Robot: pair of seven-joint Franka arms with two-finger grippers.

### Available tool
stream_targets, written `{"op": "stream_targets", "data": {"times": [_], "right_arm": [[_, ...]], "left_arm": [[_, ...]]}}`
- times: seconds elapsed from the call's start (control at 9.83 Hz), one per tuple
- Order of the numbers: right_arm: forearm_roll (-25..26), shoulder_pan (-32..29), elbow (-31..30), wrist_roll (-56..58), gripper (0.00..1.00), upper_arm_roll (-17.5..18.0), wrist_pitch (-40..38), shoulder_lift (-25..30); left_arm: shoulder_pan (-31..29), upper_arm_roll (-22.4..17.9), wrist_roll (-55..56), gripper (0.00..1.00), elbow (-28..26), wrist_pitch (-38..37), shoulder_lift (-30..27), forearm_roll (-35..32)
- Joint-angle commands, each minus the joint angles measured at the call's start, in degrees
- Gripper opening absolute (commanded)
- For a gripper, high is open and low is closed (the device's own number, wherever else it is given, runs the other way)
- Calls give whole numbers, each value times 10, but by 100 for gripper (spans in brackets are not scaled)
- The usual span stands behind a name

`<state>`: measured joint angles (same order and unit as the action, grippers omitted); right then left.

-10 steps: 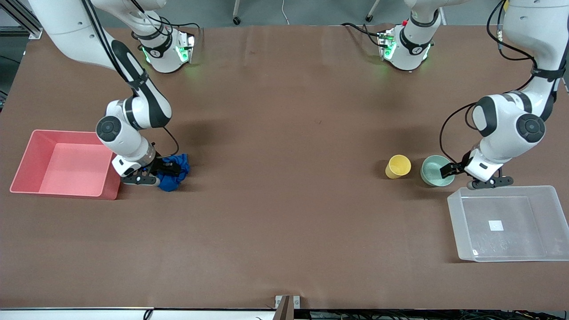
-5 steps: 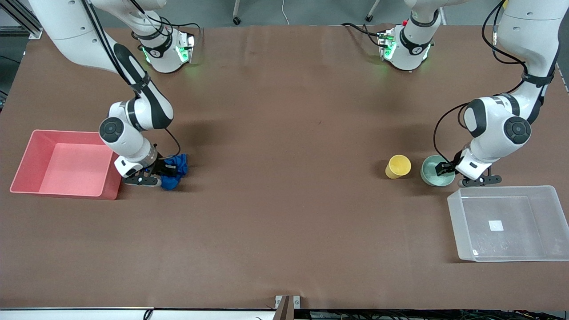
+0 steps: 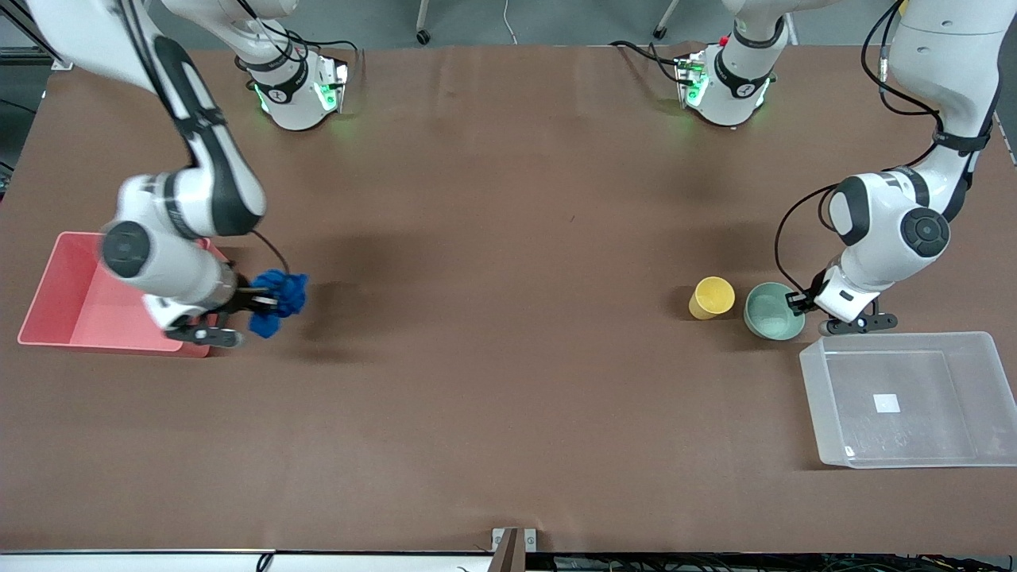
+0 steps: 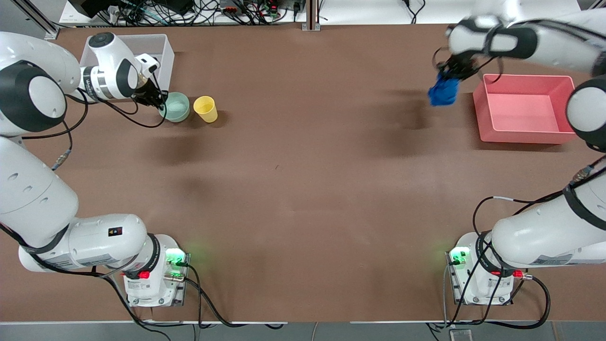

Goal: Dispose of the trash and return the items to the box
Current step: 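Carry the cloth into the pink bin while the left gripper carries the bowl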

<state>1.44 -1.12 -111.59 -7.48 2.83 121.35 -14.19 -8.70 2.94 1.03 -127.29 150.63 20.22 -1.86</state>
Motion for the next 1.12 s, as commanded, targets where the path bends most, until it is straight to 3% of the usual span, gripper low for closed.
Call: {"op": "stream_targets", "data": {"times": [0.0, 0.2, 0.31, 0.61, 0.71, 0.81, 0.92, 1.02], "right_arm": [[1, -14, 13, 179, 1, -95, -15, 14], [1, -20, -10, 307, 1, -169, 54, 5], [0, -24, -25, 366, 2, -197, 100, -16], [-2, -48, -69, 406, 5, -211, 194, -74], [-2, -53, -69, 408, 14, -210, 197, -86], [-3, -52, -69, 408, 49, -210, 198, -91], [-33, -51, -69, 407, 99, -210, 195, -93], [-53, -48, -67, 408, 100, -211, 179, -84]], "left_arm": [[1, 1, -3, 0, -2, -5, -7, -11], [3, 2, -3, 0, 24, -51, -25, -11], [4, 3, -6, 0, 63, -113, -29, -11], [3, 2, -37, 0, 210, -265, -20, -10], [-2, 2, -59, 0, 272, -291, 3, -10], [-4, -2, -89, 0, 336, -304, 39, -11], [-19, -3, -118, 0, 404, -305, 86, -11], [-38, -3, -142, 0, 452, -305, 136, -9]]}}
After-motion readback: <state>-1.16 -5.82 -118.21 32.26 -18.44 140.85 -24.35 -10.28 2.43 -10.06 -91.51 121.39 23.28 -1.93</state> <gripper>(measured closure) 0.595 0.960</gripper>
